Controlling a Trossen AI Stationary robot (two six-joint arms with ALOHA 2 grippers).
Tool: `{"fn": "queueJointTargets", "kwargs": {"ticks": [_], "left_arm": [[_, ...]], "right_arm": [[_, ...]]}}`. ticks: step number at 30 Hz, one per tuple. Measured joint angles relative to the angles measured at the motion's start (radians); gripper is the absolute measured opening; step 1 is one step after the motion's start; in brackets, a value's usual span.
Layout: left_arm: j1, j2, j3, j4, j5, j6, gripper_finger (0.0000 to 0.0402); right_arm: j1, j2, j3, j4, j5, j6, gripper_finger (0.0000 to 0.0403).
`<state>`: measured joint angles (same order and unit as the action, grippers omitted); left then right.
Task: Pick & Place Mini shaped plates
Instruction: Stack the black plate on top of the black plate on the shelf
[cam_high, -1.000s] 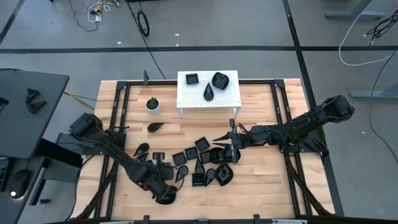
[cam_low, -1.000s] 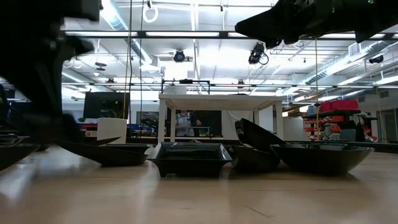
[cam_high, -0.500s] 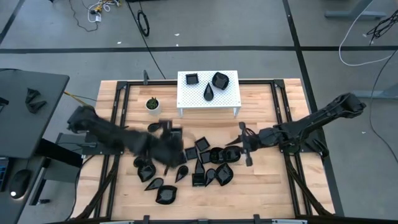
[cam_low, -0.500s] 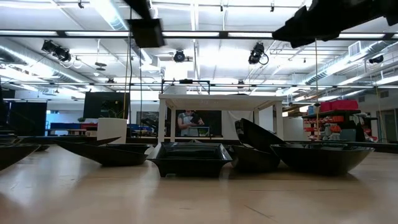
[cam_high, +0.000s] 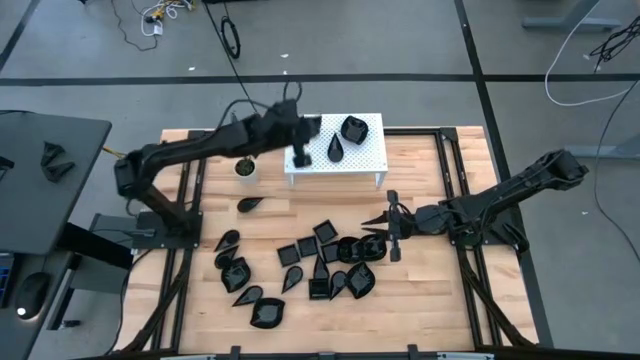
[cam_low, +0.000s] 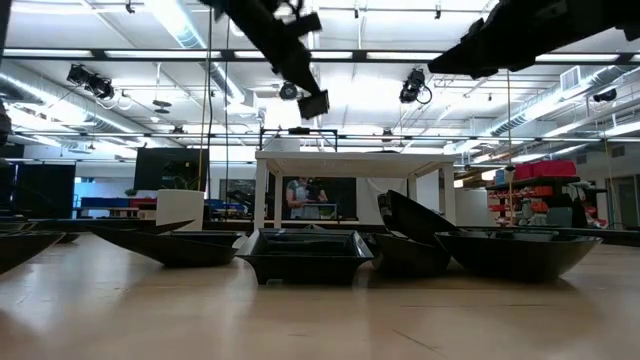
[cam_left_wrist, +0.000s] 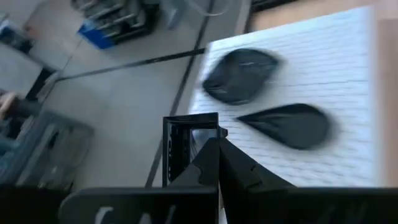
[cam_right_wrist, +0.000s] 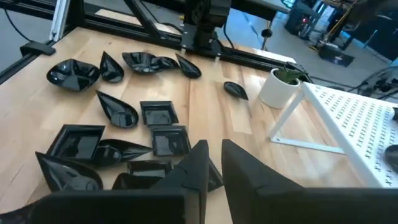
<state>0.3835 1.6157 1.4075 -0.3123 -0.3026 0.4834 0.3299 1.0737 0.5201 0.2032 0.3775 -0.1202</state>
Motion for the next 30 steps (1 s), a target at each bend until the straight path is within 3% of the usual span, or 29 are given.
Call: {"fn": "queueJointTargets", "kwargs": {"ticks": [10,30], "left_arm": [[0.073,0.134,0.000,0.022,-0.033,0.079,0.0002],[0.103,0.151,0.000,0.022,0.001,0.019,0.0009]], "right_arm": [[-0.006,0.000,0.000,0.027,0.000,0.063,0.0047],[-0.007,0.000,0.000,0.020,0.000,0.082,0.0047]]}}
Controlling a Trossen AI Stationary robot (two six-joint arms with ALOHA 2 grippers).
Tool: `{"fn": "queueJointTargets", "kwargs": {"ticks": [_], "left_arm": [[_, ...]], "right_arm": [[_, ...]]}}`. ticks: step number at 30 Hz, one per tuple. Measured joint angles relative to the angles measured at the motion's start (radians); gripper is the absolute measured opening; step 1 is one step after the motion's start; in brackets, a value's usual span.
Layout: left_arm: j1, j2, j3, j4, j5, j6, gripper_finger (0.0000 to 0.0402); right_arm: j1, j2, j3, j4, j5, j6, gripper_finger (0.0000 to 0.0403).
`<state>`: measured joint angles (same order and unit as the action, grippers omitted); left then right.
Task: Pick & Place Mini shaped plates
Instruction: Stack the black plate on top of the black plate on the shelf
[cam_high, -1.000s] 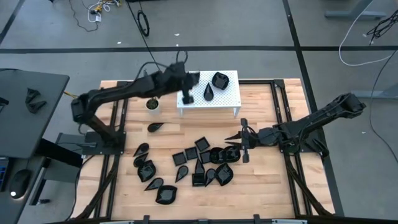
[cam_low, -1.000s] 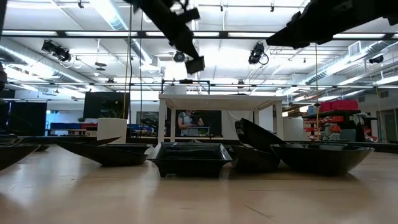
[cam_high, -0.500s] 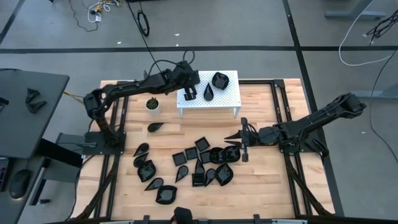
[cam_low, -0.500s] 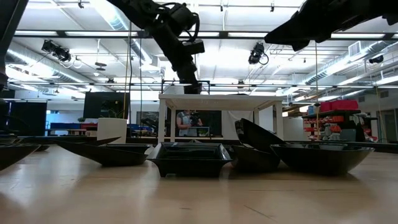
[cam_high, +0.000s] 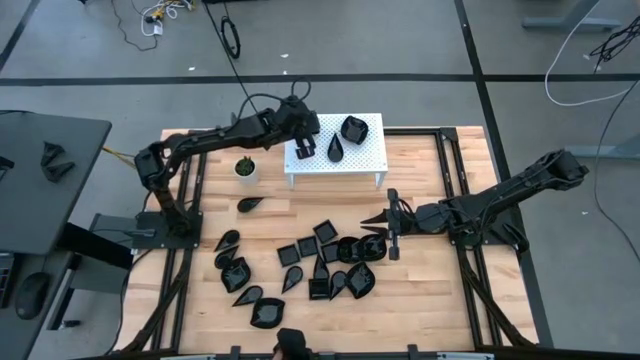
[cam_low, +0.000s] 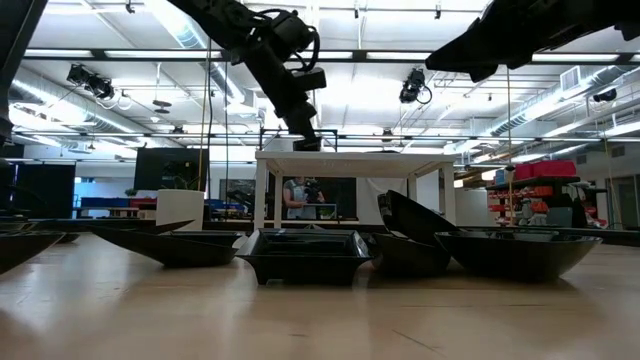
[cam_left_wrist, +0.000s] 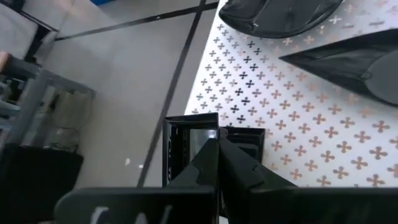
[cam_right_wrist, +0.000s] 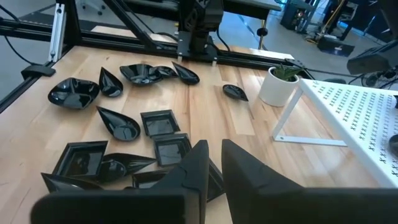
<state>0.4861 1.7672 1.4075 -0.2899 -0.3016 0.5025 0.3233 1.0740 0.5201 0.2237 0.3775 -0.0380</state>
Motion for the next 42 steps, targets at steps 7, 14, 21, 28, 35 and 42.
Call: {"fn": "queueJointTargets", "kwargs": {"ticks": [7,14,21,28,35,42], "left_arm": [[0.005,0.000,0.000,-0.015,0.018,-0.020,0.0009],[0.005,0.000,0.000,-0.030,0.018,-0.028,0.0010],[0.005,0.000,0.000,-0.030,0.018,-0.034,0.0046],[0.001,0.000,0.000,-0.021,0.018,-0.065,0.0116],[-0.065,-0.028,0.069,-0.122,-0.064,-0.130,0.0141],[-0.208,-0.132,0.080,-0.431,-0.084,-0.280,0.0131]], "right_arm": [[0.000,0.000,0.000,0.000,0.000,0.000,0.0047],[0.000,0.000,0.000,0.000,0.000,0.000,0.0047],[0.000,0.000,0.000,0.000,0.000,0.000,0.0047],[0.000,0.000,0.000,0.000,0.000,0.000,0.0047],[0.000,0.000,0.000,-0.001,0.000,0.000,0.0047],[0.000,0.008,0.000,0.016,-0.001,0.018,0.0047]]}}
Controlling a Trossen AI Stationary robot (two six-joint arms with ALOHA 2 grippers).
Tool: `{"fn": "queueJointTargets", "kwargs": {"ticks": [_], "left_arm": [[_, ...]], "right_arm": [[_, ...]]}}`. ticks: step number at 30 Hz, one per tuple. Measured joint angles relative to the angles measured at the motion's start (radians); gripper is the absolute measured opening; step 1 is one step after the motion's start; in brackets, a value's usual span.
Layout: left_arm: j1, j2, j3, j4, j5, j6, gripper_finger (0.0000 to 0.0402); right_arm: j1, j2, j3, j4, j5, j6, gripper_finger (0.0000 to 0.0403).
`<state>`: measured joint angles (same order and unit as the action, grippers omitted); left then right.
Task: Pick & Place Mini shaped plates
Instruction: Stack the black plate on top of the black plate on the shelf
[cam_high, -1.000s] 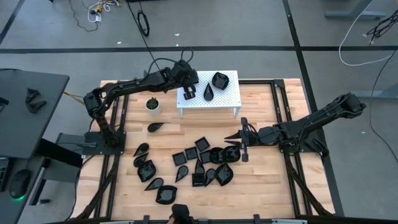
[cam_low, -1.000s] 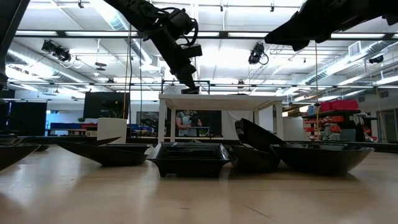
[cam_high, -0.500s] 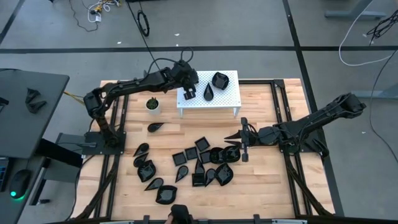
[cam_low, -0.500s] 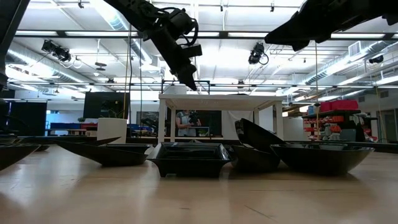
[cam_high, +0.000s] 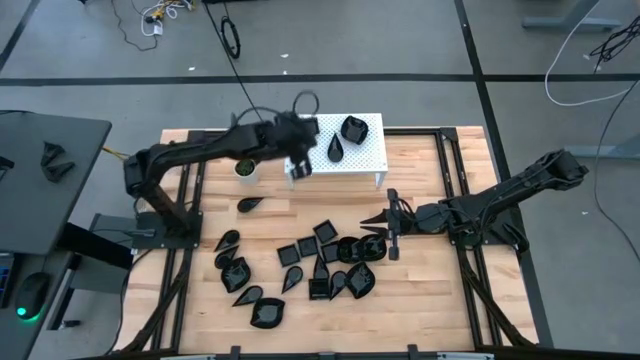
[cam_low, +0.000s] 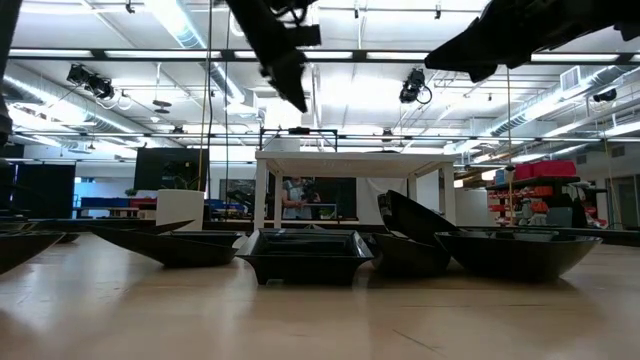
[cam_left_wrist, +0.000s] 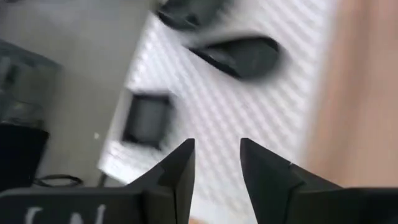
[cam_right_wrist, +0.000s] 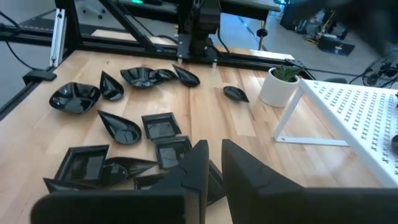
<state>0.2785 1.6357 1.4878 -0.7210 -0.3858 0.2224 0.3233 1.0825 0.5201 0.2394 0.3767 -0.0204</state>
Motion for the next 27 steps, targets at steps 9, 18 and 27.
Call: {"fn": "queueJointTargets", "kwargs": {"ticks": [9,18,27], "left_arm": [[-0.247,-0.171,-0.386,0.060,-0.009,-0.403,0.0103],[-0.571,-0.171,-0.805,0.823,-0.063,-0.578,0.0090],[-0.610,-0.098,-0.906,1.252,-0.242,-0.473,0.0089]], "right_arm": [[-0.002,0.175,0.000,0.144,-0.089,0.098,0.0048],[-0.006,0.202,0.071,-0.158,-0.242,0.232,0.0099],[-0.006,0.207,0.090,-0.400,-0.352,0.289,0.0162]]}}
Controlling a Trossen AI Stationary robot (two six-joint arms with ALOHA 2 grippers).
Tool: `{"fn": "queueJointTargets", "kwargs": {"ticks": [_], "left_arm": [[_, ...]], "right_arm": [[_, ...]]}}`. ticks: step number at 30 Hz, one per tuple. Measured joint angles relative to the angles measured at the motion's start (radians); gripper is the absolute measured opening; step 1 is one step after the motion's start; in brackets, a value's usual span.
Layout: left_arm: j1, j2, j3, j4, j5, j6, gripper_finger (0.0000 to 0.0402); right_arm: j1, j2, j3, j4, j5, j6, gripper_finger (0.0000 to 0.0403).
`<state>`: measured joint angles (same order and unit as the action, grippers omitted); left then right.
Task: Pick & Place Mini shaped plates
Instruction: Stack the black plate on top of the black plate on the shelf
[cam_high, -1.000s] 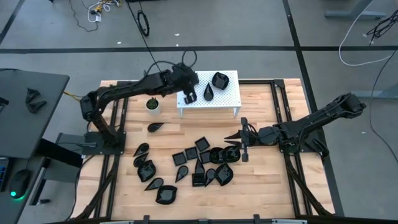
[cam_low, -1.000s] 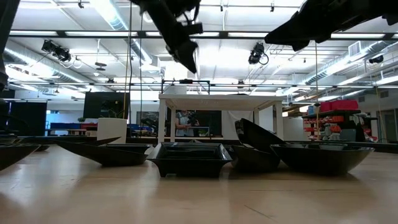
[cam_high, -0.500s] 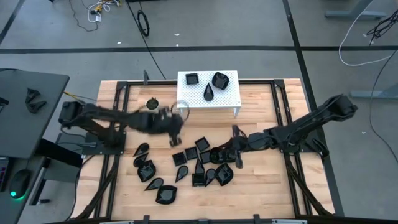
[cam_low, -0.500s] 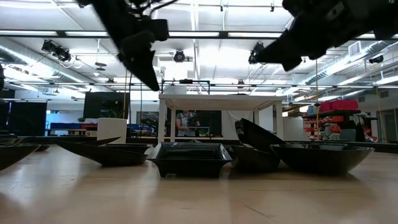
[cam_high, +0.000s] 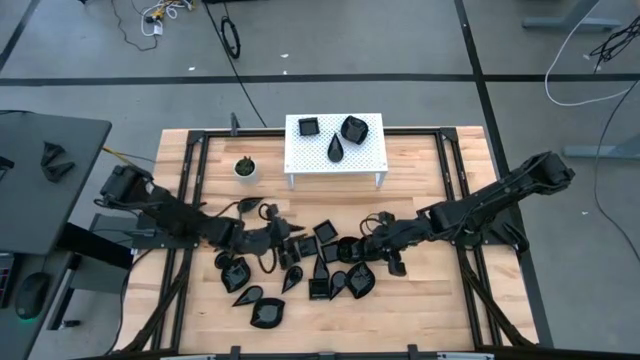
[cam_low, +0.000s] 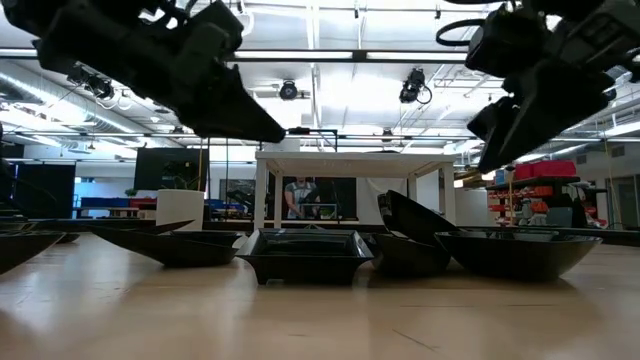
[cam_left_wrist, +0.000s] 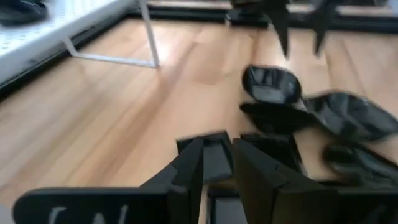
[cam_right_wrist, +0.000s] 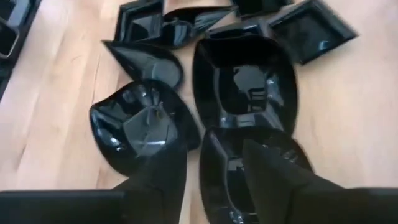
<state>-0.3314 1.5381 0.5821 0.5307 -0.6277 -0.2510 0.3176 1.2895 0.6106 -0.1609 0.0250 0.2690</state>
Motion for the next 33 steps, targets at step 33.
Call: {"fn": "queueJointTargets", "kwargs": {"ticks": [33], "left_arm": [[0.075,0.004,0.000,0.058,0.108,-0.051,0.0089]], "right_arm": [[0.077,0.058,-0.018,0.002,0.029,-0.252,0.0100]]}}
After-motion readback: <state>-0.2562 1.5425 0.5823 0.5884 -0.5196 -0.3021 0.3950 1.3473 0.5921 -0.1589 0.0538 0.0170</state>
